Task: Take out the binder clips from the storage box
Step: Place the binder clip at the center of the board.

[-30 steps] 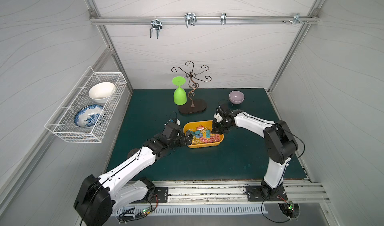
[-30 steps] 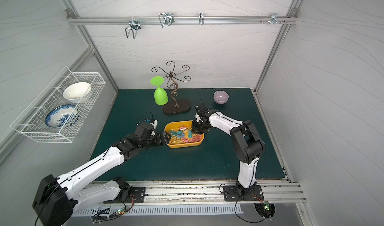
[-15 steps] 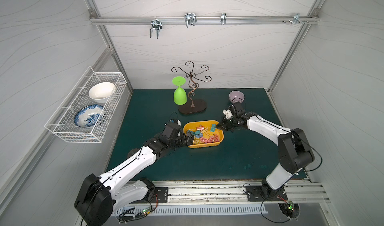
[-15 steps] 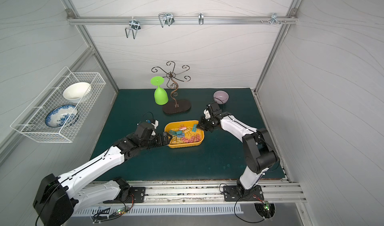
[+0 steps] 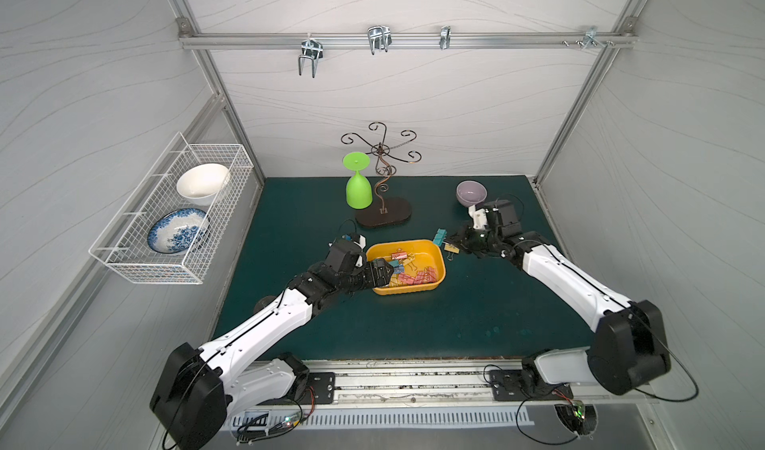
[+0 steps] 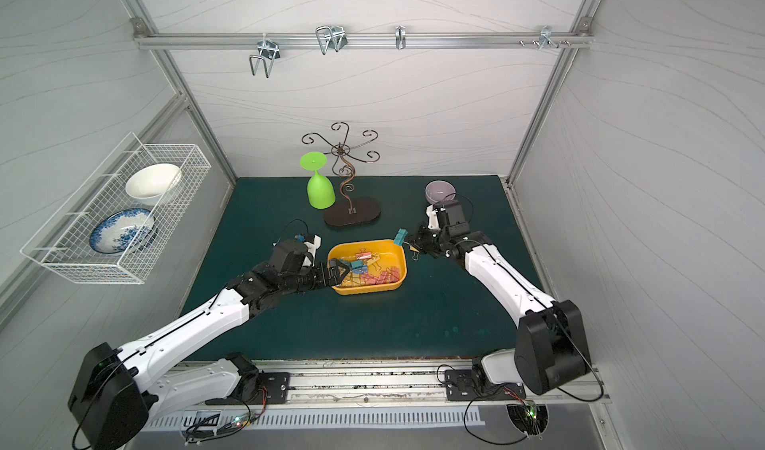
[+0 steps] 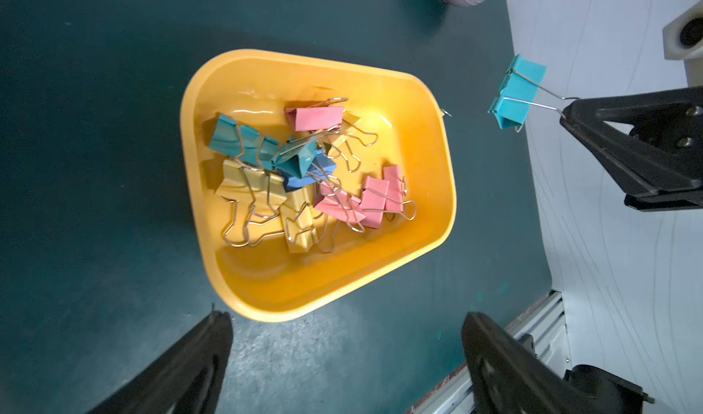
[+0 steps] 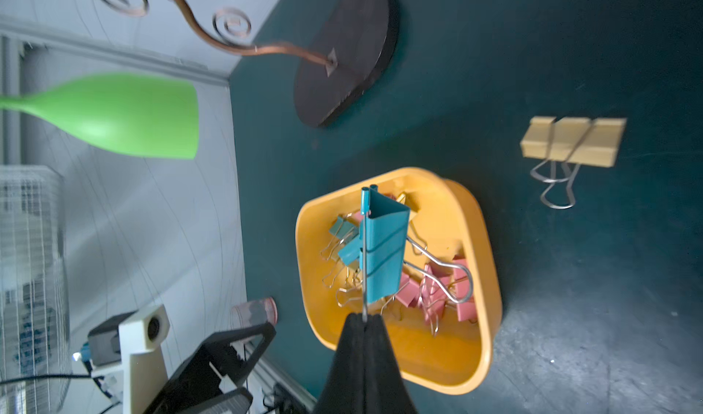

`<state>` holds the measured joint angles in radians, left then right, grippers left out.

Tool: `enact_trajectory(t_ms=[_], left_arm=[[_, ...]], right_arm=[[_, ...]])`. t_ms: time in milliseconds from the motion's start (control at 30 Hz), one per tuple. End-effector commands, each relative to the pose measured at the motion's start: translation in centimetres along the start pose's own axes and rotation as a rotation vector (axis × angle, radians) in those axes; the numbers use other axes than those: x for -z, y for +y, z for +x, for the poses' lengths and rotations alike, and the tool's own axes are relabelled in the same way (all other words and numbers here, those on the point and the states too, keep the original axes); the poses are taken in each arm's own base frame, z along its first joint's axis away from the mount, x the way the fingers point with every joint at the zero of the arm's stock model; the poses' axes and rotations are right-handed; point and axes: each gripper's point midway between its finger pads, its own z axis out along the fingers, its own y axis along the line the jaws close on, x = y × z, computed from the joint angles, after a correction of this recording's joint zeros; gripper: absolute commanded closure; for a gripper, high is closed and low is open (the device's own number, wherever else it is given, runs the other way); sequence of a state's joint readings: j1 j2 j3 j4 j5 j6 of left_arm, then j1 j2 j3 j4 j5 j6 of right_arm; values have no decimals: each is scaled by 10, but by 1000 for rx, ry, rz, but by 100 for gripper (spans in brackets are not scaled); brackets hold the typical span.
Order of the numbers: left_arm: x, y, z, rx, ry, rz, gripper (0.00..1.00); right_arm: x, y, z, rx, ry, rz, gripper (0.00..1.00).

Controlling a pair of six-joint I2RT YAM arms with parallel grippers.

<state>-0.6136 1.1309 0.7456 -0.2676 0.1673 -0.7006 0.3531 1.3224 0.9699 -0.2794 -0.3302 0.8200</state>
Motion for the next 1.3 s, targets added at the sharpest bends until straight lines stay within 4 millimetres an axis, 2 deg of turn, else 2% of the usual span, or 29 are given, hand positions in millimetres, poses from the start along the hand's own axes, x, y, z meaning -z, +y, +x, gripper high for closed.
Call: enact_trajectory(t_ms=[0,167,300,467,700,967,1133,1267], left_arm=[[-1,-42,-16,-50,-25,103,1],[-16,-63,-3,-130,19,101,1],[-30,-81,8,-187,65,107,1],[-40,-89,16,-215,106,100,1],[-39,-80,17,-224,96,69,1],[-35,-77,15,-238,81,53,1],[-33,-77,12,-235,66,50,1],[-31,-76,10,-238,55,42,1]], right_arm=[[13,-34,-16,-124,-120,72,100],[28,-75,-30,-281,-257,136,100],[26,-104,-35,-448,-363,171,100],[8,-116,-44,-576,-401,128,100],[-23,-139,-47,-713,-367,201,100],[-43,-163,-52,-748,-411,306,100],[-57,-174,-44,-781,-385,353,100],[-58,-176,-37,-800,-377,378,100]])
